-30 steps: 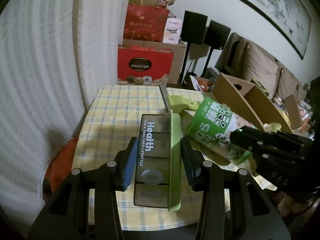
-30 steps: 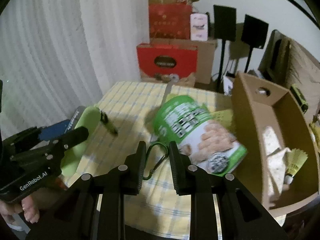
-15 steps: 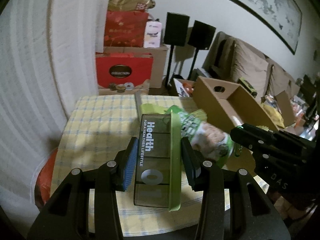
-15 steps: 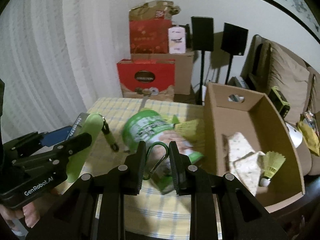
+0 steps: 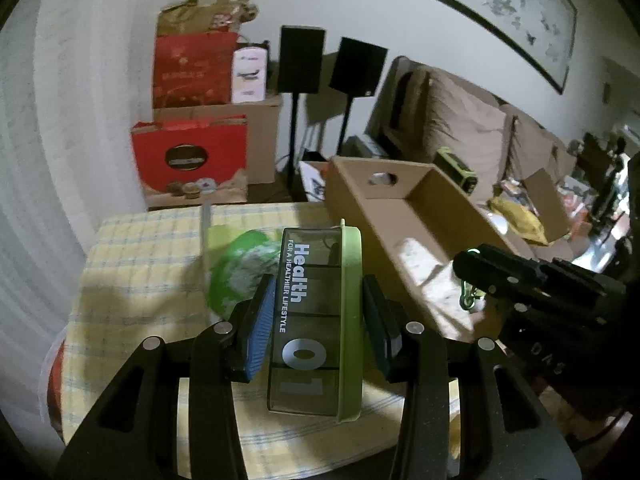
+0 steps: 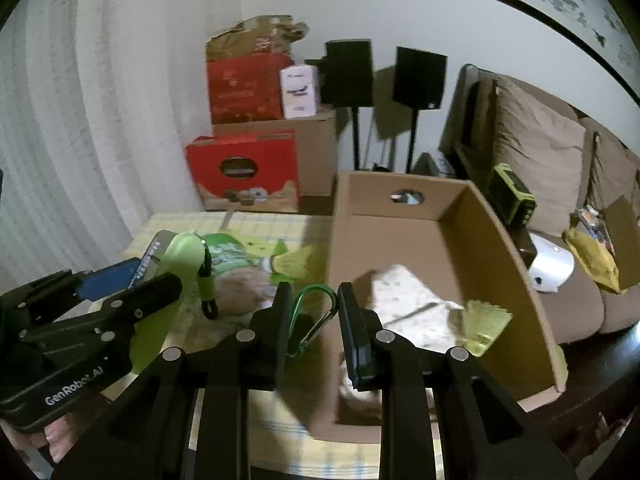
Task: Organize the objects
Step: 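Lower the pill box and carabiner into the cardboard box and release them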
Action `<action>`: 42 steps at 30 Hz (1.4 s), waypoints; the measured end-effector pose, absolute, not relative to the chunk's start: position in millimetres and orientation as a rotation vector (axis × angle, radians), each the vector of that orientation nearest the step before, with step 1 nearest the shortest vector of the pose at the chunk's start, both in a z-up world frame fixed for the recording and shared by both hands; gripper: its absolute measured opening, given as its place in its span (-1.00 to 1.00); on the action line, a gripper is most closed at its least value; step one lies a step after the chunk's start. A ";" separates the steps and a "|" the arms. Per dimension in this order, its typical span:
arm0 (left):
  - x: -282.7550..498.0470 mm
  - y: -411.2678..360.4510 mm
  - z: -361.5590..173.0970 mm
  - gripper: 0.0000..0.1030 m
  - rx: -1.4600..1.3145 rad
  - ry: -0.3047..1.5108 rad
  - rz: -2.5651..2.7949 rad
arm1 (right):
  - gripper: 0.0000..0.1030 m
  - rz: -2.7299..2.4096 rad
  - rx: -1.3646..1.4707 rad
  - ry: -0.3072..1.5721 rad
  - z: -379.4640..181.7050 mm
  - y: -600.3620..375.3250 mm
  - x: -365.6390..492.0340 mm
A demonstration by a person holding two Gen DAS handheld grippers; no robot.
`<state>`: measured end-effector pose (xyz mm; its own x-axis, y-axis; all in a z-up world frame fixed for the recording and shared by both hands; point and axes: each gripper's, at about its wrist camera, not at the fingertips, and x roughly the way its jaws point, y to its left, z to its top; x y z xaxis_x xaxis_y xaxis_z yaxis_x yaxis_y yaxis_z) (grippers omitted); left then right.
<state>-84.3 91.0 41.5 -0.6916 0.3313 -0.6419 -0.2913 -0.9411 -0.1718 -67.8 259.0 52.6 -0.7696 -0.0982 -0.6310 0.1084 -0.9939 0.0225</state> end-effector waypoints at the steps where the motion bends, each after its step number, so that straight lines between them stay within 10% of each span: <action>1: -85.2 98.1 43.1 -0.22 -1.002 -0.078 2.603 | -0.57 -2.864 1.020 0.017 53.2 264.5 -67.7; 42: -126.3 241.0 5.6 -0.18 -1.084 -0.023 2.378 | -0.56 -2.943 1.220 -0.243 7.5 391.1 -74.2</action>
